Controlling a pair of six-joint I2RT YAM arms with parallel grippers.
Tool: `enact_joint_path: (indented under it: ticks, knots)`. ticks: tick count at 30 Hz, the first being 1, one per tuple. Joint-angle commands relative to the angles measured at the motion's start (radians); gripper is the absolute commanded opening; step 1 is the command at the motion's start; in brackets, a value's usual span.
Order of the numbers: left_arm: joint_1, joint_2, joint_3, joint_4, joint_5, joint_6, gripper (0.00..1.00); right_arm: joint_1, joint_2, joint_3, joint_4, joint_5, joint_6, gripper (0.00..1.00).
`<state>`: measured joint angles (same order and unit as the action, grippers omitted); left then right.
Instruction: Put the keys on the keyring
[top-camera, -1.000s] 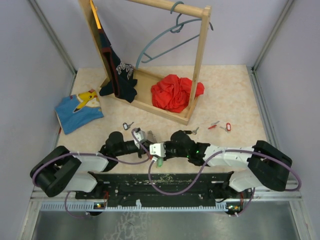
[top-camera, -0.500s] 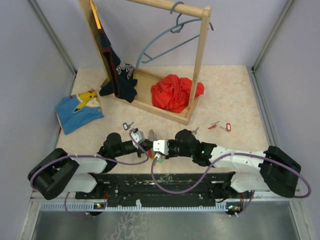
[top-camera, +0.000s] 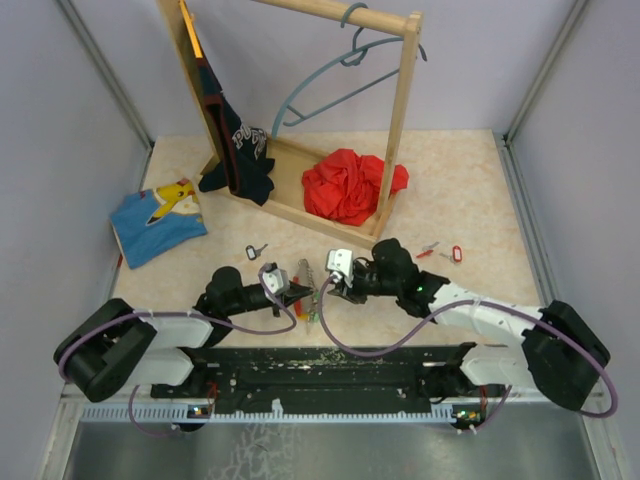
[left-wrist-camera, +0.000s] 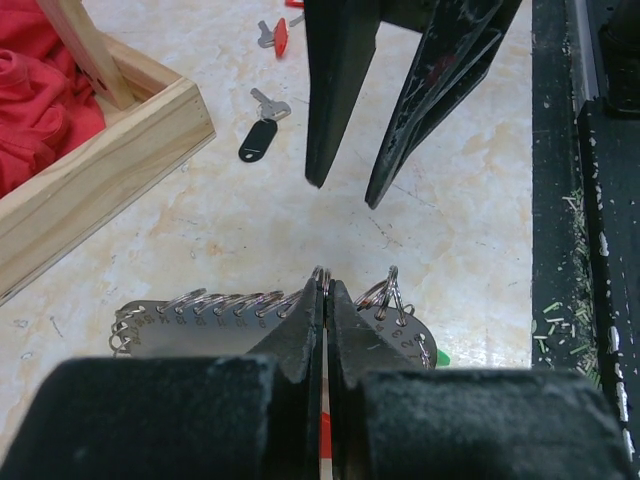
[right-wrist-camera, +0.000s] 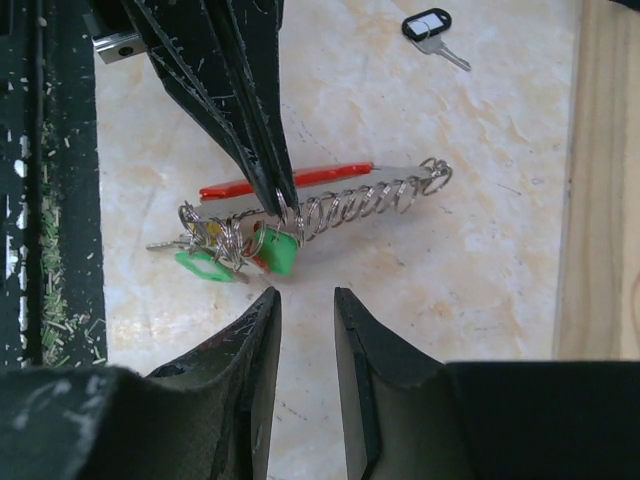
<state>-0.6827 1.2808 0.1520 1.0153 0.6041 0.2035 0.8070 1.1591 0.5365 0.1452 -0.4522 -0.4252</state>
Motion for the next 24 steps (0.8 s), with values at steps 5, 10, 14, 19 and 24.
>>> enact_joint_path:
  ticks: [5,10,14,19,24]
  knots:
    - [0.003,-0.013,-0.007,0.037,0.062,0.034,0.00,-0.025,0.127,0.008,0.236,-0.141,0.039,0.30]
    - [0.003,-0.016,-0.007,0.039,0.065,0.033,0.00,-0.025,0.185,0.027,0.269,-0.172,0.044,0.30]
    - [0.003,-0.018,-0.008,0.039,0.068,0.031,0.00,-0.025,0.214,0.029,0.292,-0.187,0.052,0.29]
    - [0.003,-0.022,-0.008,0.040,0.077,0.031,0.00,-0.025,0.235,0.032,0.304,-0.193,0.055,0.26]
    - [0.003,-0.021,-0.009,0.040,0.079,0.031,0.00,-0.025,0.236,0.033,0.310,-0.186,0.054,0.17]
